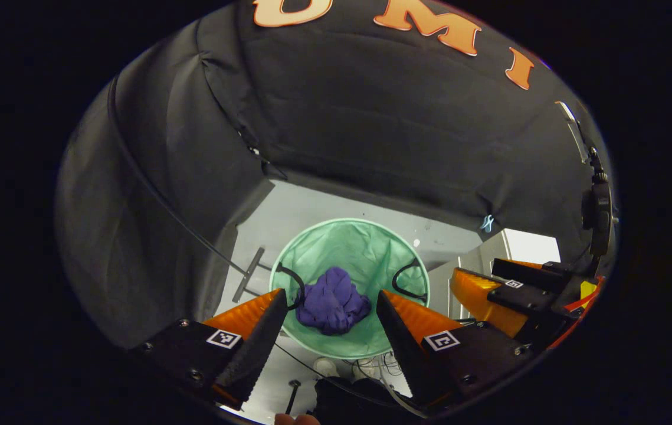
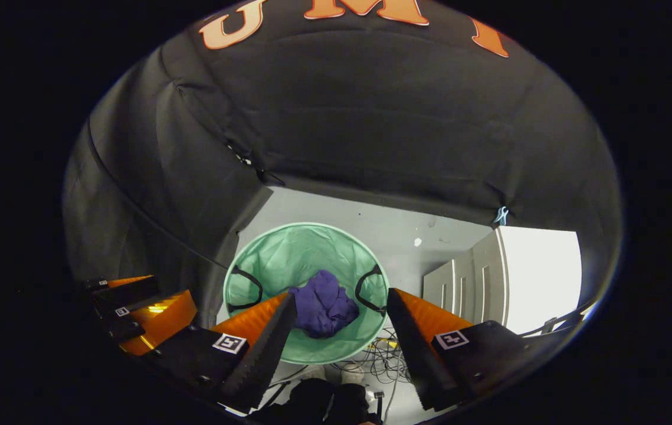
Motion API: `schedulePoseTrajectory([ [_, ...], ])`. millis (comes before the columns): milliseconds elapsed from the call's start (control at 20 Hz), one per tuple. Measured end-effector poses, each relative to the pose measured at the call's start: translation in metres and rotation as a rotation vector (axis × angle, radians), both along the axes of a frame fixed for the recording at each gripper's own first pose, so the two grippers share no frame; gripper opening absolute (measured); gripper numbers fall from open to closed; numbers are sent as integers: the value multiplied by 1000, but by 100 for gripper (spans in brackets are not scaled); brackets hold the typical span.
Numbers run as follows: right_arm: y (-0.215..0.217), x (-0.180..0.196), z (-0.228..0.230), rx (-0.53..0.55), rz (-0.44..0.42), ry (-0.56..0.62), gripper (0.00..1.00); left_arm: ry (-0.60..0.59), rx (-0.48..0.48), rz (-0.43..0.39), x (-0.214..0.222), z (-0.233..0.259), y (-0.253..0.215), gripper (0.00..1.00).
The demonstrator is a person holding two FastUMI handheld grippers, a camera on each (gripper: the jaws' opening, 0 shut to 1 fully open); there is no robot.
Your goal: Grasp the clothes on the hanger with both hands and then place them into the laundry hamper below.
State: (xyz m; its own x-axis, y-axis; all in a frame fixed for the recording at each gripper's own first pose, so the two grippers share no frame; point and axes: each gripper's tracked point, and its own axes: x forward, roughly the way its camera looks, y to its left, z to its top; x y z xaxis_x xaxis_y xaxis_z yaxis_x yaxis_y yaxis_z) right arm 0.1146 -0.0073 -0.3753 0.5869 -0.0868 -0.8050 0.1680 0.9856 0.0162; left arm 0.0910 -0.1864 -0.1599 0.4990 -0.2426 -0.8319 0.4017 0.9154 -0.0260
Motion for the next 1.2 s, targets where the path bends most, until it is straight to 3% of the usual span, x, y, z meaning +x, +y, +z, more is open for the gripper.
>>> schedulePoseTrajectory([
  [100,-4,-2,21,-7,-1,-35,100,-31,-26,8,1,24,-6,98],
  [450,-10,-1,126,-14,-35,-230,100,-199,-128,-7,9,118,-32,98],
  [500,-11,-3,139,-21,-38,-259,94,-221,-140,-6,8,129,-33,98],
  [600,-20,-8,165,-68,-37,-311,93,-265,-174,2,-1,158,-37,98],
  [650,-20,-12,180,-77,-36,-338,100,-285,-191,2,-7,170,-33,98],
  [700,-18,-18,190,-77,-37,-366,93,-307,-203,1,-9,183,-32,98],
  [750,-17,-23,201,-67,-37,-385,99,-325,-214,-2,-13,196,-33,97],
  [1050,-22,-35,273,-47,-60,-538,100,-494,-267,-1,-21,275,-29,96],
  [1200,-26,-38,314,-99,-48,-645,99,-611,-288,10,-22,317,-24,97],
])
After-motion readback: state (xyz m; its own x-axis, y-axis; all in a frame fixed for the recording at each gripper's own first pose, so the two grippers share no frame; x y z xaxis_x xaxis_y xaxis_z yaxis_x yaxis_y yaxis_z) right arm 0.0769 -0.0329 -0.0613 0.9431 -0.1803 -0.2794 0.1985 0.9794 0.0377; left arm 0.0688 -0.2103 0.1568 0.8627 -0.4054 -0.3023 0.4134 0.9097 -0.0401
